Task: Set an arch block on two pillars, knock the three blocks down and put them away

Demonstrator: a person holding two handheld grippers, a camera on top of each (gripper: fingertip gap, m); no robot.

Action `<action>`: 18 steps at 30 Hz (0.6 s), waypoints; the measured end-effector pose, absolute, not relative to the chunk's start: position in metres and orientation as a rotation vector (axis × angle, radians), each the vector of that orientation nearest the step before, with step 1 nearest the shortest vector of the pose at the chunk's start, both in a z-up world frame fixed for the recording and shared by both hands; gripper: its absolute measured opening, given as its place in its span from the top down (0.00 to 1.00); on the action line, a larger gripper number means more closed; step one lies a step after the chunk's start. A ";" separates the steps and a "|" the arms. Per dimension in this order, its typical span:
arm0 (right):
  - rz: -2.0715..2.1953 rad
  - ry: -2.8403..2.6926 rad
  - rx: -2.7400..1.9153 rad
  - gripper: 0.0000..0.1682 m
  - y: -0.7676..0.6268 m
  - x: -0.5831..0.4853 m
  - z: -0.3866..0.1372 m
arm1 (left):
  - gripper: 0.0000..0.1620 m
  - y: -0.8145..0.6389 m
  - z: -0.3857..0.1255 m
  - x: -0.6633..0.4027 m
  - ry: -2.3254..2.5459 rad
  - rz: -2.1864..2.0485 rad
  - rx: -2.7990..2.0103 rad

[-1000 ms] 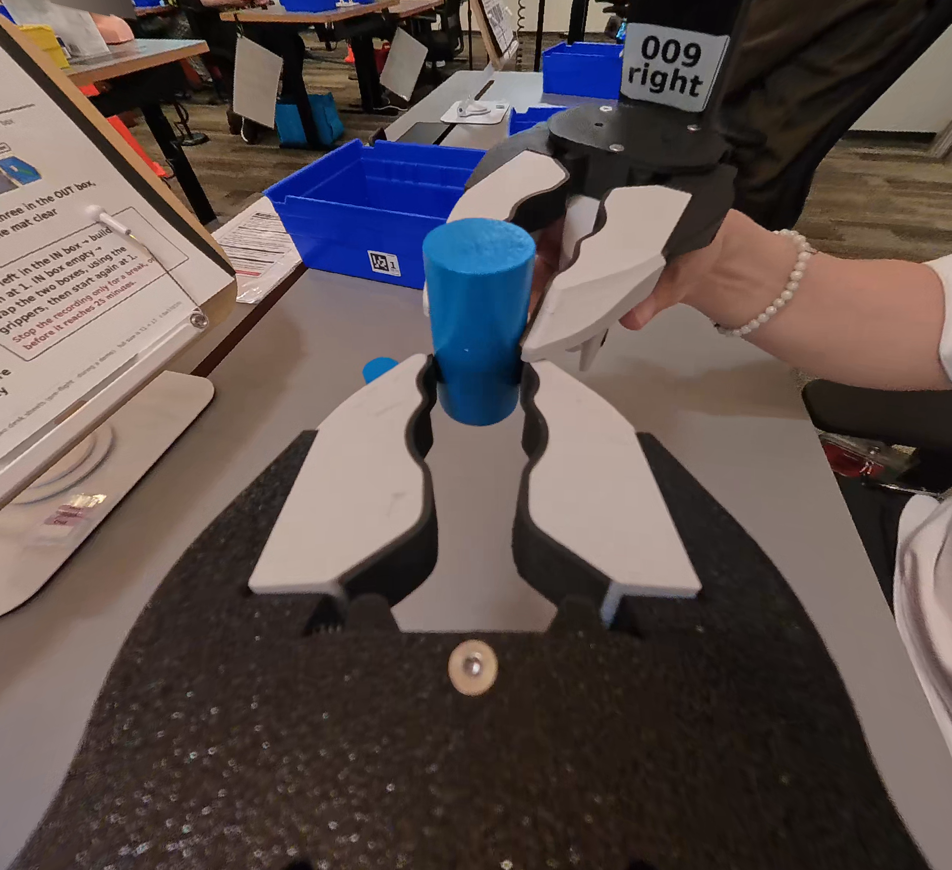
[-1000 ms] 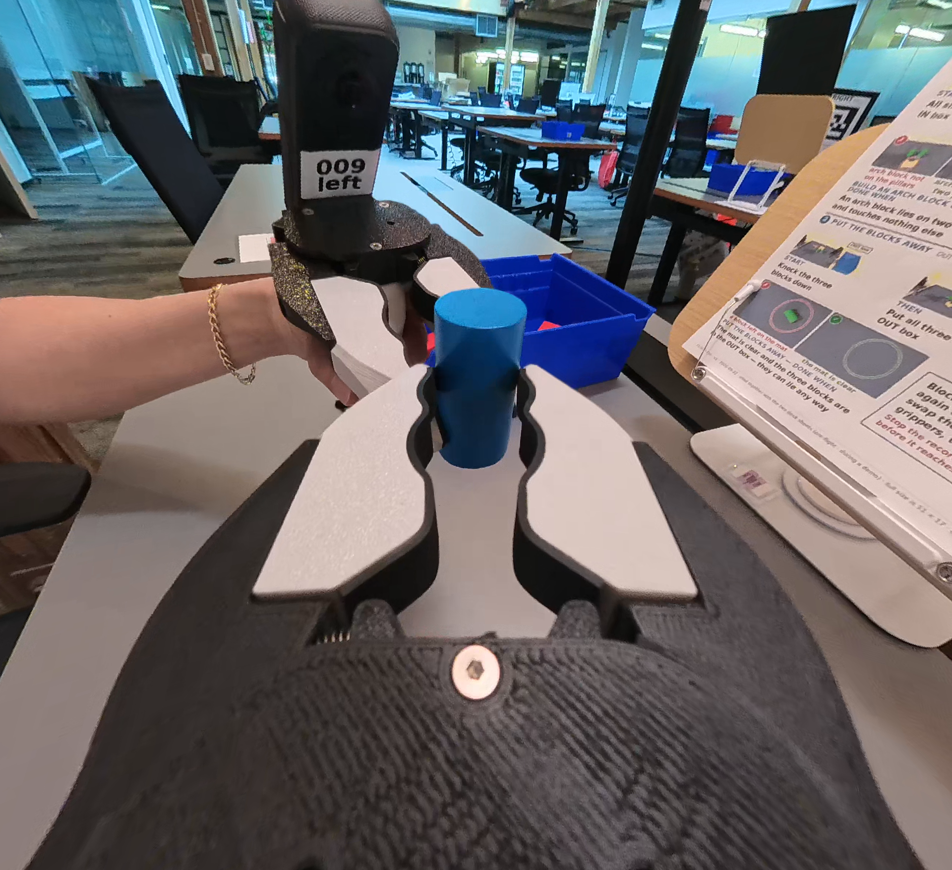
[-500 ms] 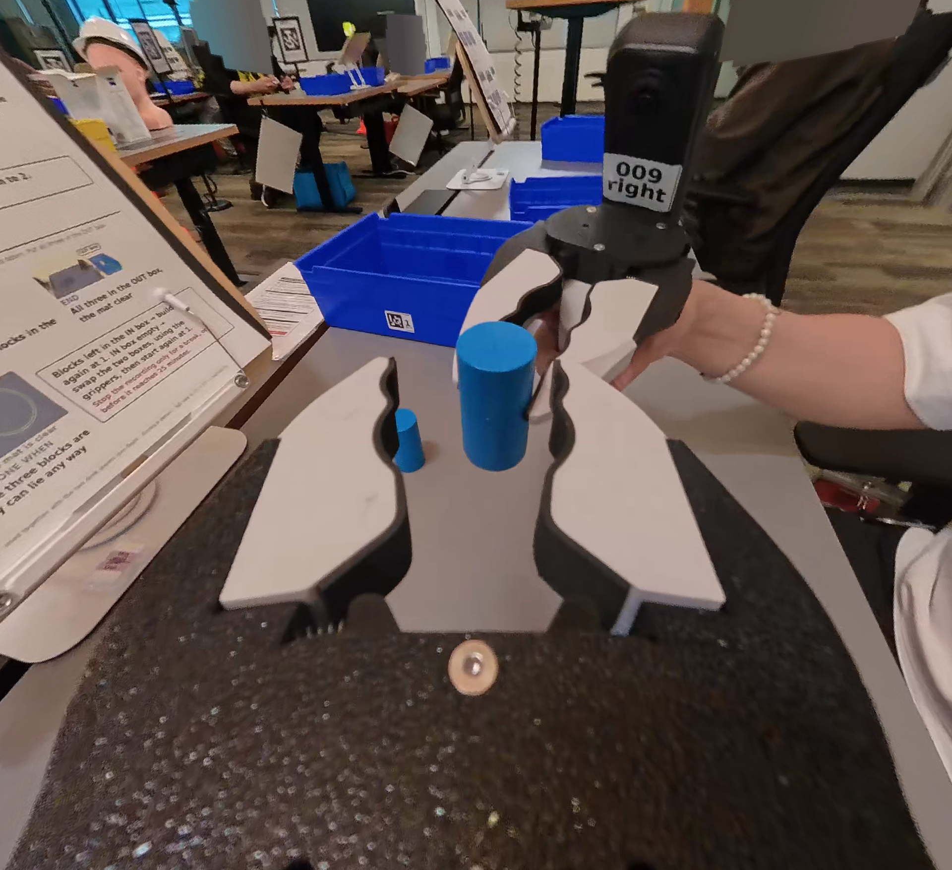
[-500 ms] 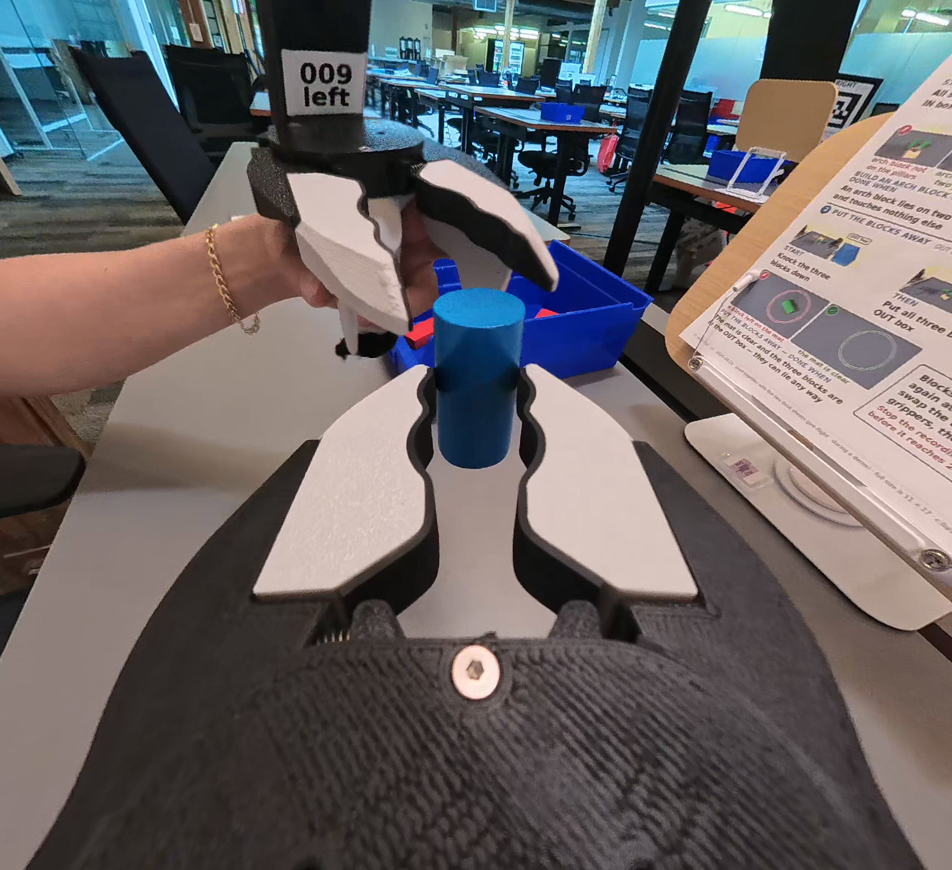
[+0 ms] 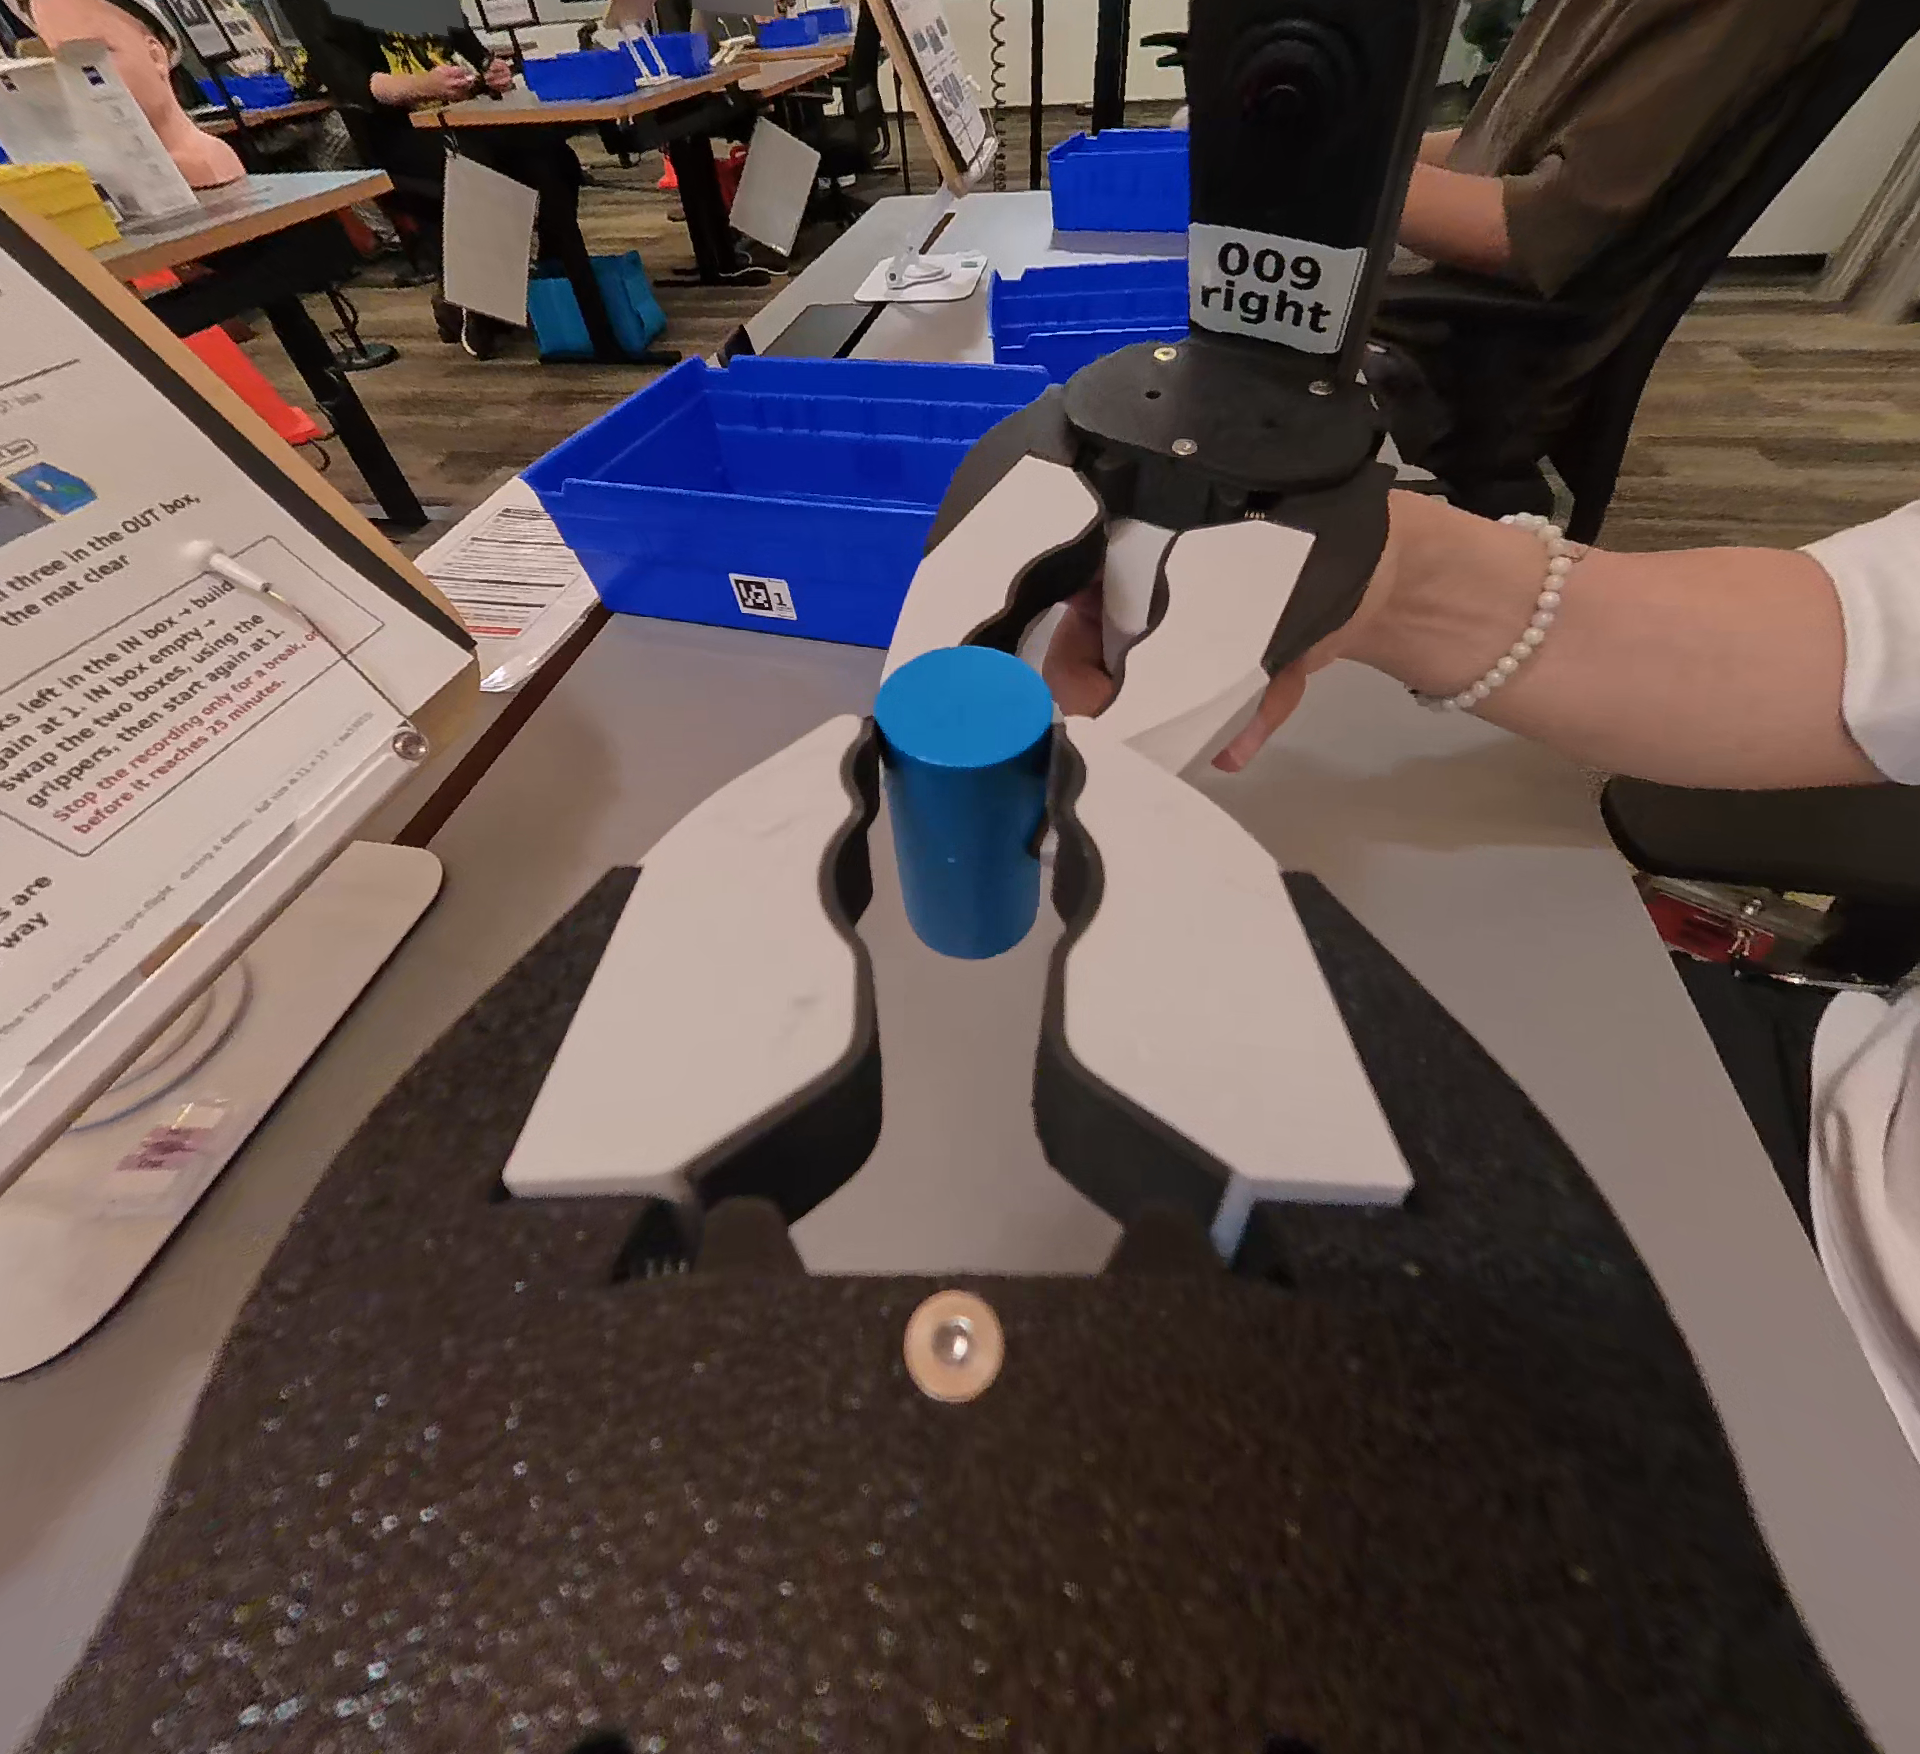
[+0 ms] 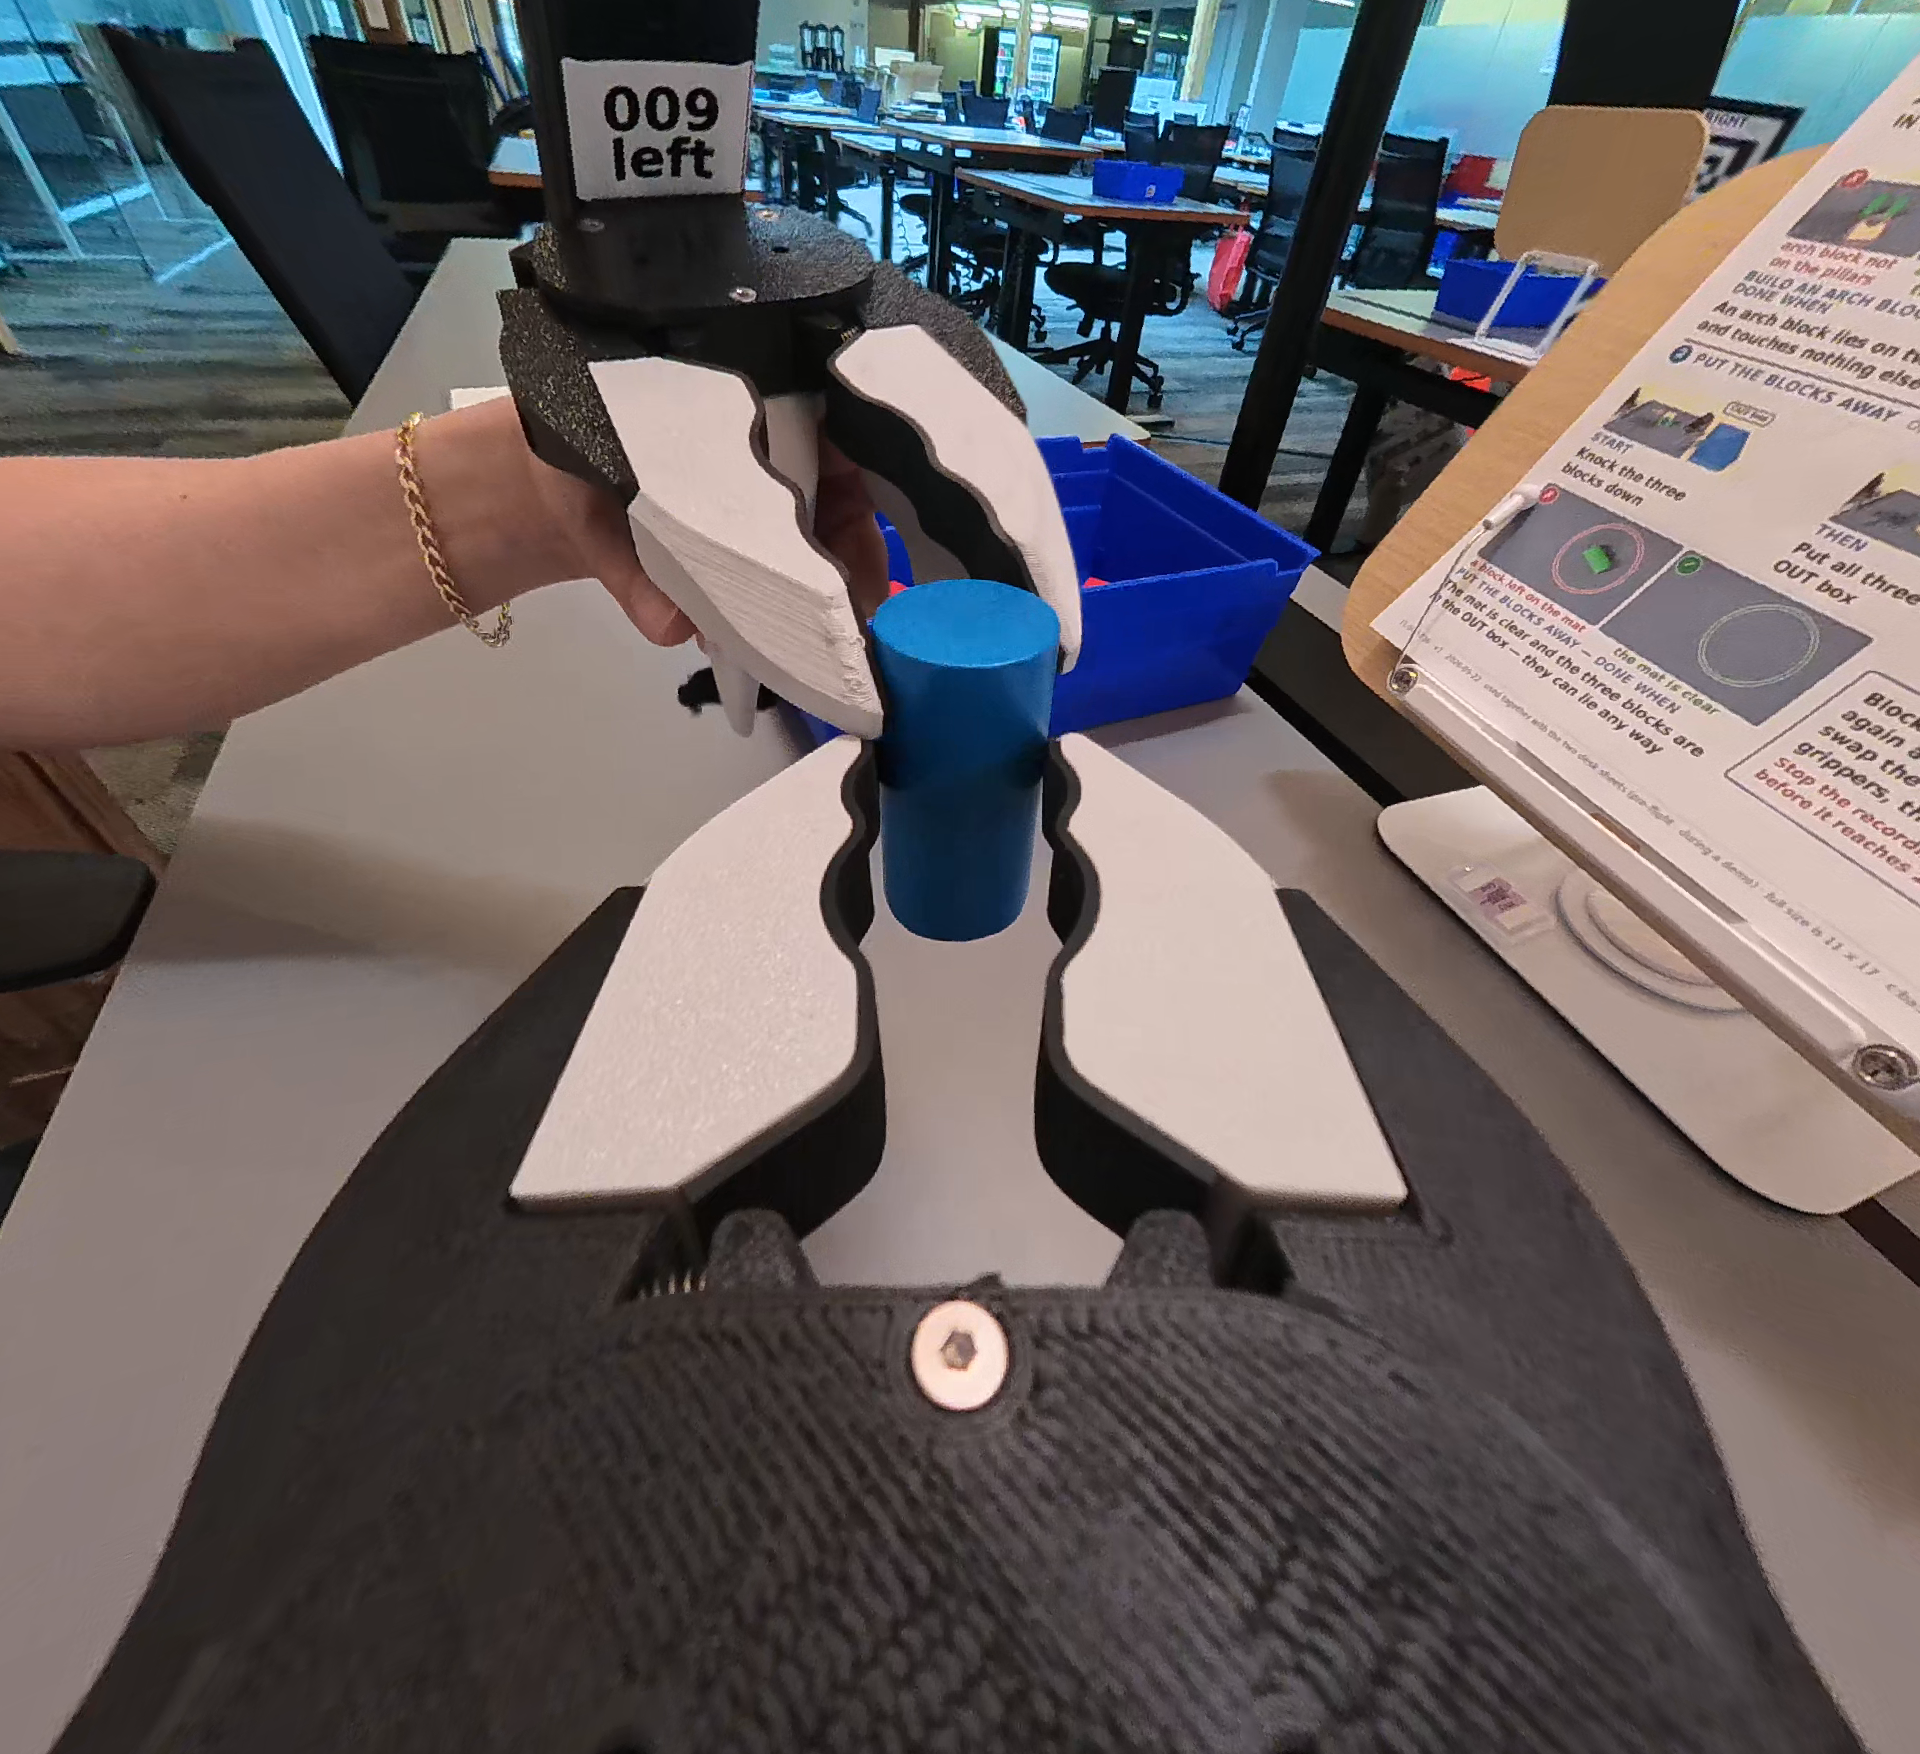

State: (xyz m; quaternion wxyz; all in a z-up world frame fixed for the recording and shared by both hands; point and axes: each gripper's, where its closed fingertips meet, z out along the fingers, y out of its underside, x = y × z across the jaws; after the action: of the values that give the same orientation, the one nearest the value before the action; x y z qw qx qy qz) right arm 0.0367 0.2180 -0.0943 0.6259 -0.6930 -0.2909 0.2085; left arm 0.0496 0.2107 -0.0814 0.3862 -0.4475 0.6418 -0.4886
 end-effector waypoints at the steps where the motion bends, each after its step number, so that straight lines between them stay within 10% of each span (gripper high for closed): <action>1: 0.485 -0.660 -1.588 0.82 0.218 0.038 -0.095 | 0.81 0.211 -0.082 0.051 1.627 -1.251 -1.146; 5: 0.447 -0.609 -1.609 0.82 0.220 0.051 -0.099 | 0.81 0.214 -0.086 0.060 1.614 -1.220 -1.158; 10: 0.268 -0.516 -1.677 0.56 0.208 0.096 -0.107 | 0.81 0.233 -0.100 0.076 1.512 -1.190 -1.211; 18: 0.228 -0.389 -1.671 0.56 0.173 0.143 -0.115 | 0.81 0.261 -0.171 0.112 1.534 -1.087 -1.279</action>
State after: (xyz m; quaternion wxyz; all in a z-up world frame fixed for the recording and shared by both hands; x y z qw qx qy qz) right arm 0.1429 0.1726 -0.1151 0.6484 -0.7349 -0.1712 0.1003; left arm 0.1119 0.2614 -0.1714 0.4204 -0.5104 0.6122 -0.4336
